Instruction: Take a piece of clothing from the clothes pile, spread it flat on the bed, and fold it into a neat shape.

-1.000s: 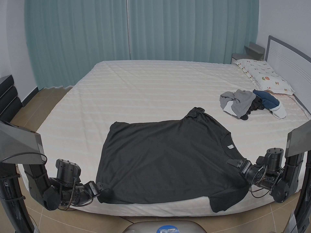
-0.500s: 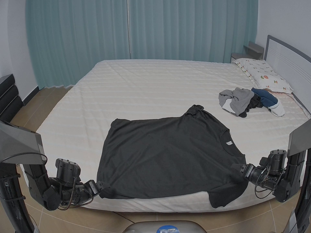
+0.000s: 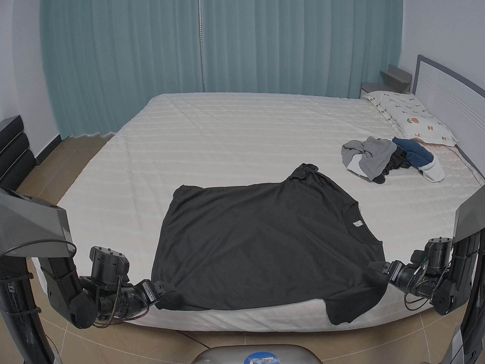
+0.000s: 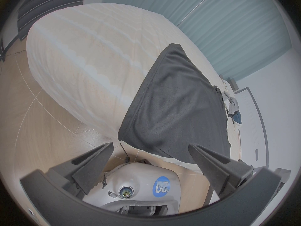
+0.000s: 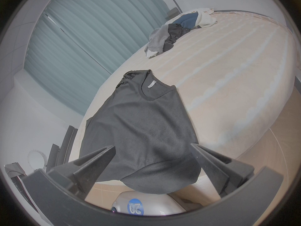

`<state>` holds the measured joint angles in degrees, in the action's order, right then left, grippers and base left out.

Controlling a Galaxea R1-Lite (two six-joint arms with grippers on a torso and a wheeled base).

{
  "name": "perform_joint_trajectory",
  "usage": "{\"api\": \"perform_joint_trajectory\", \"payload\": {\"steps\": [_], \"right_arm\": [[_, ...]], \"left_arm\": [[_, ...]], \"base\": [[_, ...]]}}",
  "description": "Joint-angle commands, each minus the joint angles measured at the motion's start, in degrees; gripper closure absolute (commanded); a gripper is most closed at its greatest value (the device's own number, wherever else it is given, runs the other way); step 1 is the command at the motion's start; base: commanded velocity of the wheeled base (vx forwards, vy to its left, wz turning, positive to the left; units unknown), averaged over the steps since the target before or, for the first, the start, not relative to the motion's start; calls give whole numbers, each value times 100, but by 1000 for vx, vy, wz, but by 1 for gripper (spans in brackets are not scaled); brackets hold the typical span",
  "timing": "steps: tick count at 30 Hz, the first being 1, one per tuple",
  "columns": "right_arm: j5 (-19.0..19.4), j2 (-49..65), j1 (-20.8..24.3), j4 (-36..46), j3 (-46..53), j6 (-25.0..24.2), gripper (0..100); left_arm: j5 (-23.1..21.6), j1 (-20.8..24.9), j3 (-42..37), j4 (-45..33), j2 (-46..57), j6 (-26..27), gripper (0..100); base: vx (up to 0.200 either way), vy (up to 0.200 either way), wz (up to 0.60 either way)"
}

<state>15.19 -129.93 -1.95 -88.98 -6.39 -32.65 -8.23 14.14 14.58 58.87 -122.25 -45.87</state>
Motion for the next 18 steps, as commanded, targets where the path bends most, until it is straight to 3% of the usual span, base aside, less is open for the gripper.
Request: {"api": "perform_joint_trajectory", "payload": {"steps": [1,12,18], "right_arm": [[10,-24,10,-58,41,-31,0],[19,-24,54,-58,67,-58,0],[28,-24,81,-58,120,-49,0]], "left_arm": [[5,89,10,2,-10,-18,0],[23,142,1,2,-10,-27,0],[49,142,-25,2,61,-18,0]], "base": [[0,-200,0],[0,-200,0],[0,0,0]]}}
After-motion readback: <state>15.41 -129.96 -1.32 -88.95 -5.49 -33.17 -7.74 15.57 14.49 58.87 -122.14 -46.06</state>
